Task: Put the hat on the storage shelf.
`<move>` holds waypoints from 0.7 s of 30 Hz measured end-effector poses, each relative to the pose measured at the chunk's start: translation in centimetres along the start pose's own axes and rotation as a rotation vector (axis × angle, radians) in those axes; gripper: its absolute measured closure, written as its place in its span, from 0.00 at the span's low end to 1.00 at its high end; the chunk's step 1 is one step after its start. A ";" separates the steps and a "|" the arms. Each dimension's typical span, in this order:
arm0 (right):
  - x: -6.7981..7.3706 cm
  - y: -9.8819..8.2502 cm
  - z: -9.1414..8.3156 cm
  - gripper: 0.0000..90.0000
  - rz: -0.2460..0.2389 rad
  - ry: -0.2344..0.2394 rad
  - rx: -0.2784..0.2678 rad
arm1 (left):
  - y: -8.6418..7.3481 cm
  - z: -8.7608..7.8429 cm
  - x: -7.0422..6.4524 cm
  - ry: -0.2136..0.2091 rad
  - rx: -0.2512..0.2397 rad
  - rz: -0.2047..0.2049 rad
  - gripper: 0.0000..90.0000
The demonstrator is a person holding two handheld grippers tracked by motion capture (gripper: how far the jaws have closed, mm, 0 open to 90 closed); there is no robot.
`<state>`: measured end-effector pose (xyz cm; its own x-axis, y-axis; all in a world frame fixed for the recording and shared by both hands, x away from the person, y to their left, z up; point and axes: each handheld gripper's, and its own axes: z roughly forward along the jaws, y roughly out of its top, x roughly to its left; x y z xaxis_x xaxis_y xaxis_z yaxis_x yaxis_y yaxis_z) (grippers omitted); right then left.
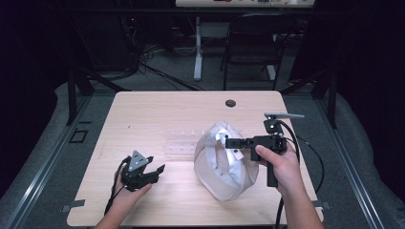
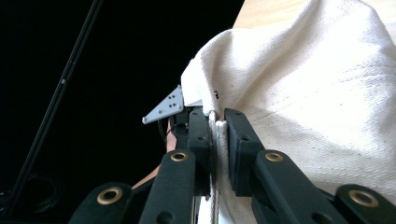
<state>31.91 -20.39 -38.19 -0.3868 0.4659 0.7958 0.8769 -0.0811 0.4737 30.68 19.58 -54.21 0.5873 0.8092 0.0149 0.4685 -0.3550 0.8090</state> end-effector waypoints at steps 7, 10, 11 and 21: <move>0.4 0.3 -0.8 0.91 -0.008 0.013 -0.081 | -0.1 -0.2 -0.1 0.002 -0.004 -0.002 0.47; 0.5 0.4 -0.8 0.91 -0.009 0.021 -0.101 | -0.1 -0.3 -0.2 0.001 -0.006 -0.002 0.47; 0.5 0.5 -0.7 0.91 -0.011 0.032 -0.111 | -0.1 -0.4 -0.3 -0.001 -0.007 -0.001 0.47; 1.0 2.0 -0.1 0.91 -0.044 0.029 -0.112 | 0.6 -0.9 -1.4 -0.017 -0.042 0.006 0.47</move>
<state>33.29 -20.15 -36.44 -0.4336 0.4458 0.7831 0.8221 -0.1602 0.5464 29.55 18.72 -53.21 0.6010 0.7992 0.0099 0.4376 -0.3393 0.8327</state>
